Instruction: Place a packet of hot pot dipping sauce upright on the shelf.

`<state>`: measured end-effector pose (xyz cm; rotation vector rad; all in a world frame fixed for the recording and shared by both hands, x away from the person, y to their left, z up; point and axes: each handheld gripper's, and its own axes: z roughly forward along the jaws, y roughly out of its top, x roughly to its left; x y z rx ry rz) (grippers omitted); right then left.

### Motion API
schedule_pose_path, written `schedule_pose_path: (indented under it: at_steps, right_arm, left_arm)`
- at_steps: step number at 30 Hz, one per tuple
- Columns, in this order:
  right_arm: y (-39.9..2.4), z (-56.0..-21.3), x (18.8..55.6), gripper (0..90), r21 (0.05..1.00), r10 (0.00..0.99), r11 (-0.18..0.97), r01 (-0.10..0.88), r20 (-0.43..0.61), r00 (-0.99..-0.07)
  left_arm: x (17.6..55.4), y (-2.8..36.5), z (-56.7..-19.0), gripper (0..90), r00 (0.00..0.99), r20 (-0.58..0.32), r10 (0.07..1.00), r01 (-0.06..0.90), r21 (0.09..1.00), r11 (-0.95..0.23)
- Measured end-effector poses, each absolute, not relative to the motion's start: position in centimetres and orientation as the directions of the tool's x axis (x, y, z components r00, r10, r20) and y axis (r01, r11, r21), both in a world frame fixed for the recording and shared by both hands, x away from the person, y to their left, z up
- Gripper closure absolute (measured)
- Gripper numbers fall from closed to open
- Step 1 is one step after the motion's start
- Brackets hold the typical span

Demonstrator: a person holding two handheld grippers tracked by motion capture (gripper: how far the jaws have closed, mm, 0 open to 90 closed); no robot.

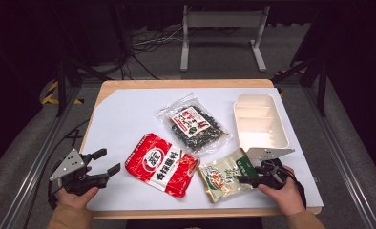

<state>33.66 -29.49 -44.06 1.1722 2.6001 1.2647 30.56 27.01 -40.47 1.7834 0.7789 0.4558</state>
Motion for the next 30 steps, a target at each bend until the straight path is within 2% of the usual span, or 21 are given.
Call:
schedule_pose_path:
  at_steps: [4, 6, 7, 10, 16, 25, 30]
  right_arm:
    - [-29.2, -44.4, 33.7, 61.4, 0.700, 0.632, 0.373, 0.609, 0.290, -0.719]
    - [-29.0, -44.4, 33.6, 68.0, 0.706, 0.639, 0.396, 0.587, 0.247, -0.728]
    - [-29.0, -44.4, 33.6, 68.0, 0.706, 0.639, 0.396, 0.587, 0.247, -0.728]
    - [-28.9, -44.4, 33.6, 77.5, 0.703, 0.653, 0.404, 0.585, 0.227, -0.723]
    - [-28.9, -44.4, 33.7, 89.0, 0.692, 0.664, 0.386, 0.611, 0.252, -0.704]
    - [-28.3, -43.3, 33.5, 89.9, 0.676, 0.686, 0.400, 0.619, 0.228, -0.691]
    - [-28.4, -41.9, 33.4, 89.9, 0.686, 0.676, 0.374, 0.624, 0.258, -0.690]
  left_arm:
    - [30.6, 27.0, -40.4, 24.9, 0.713, -0.063, 0.698, 0.284, 0.937, -0.205]
    - [30.6, 27.0, -40.4, 24.9, 0.712, -0.062, 0.699, 0.284, 0.937, -0.206]
    - [30.6, 27.0, -40.4, 24.9, 0.711, -0.062, 0.700, 0.284, 0.936, -0.206]
    - [30.6, 27.0, -40.5, 24.9, 0.709, -0.065, 0.703, 0.287, 0.936, -0.203]
    - [30.6, 27.0, -40.5, 25.1, 0.708, -0.063, 0.704, 0.288, 0.935, -0.206]
    - [30.6, 27.1, -40.5, 25.0, 0.706, -0.061, 0.706, 0.288, 0.935, -0.207]
    - [30.5, 27.2, -40.4, 25.1, 0.702, -0.062, 0.709, 0.284, 0.938, -0.200]
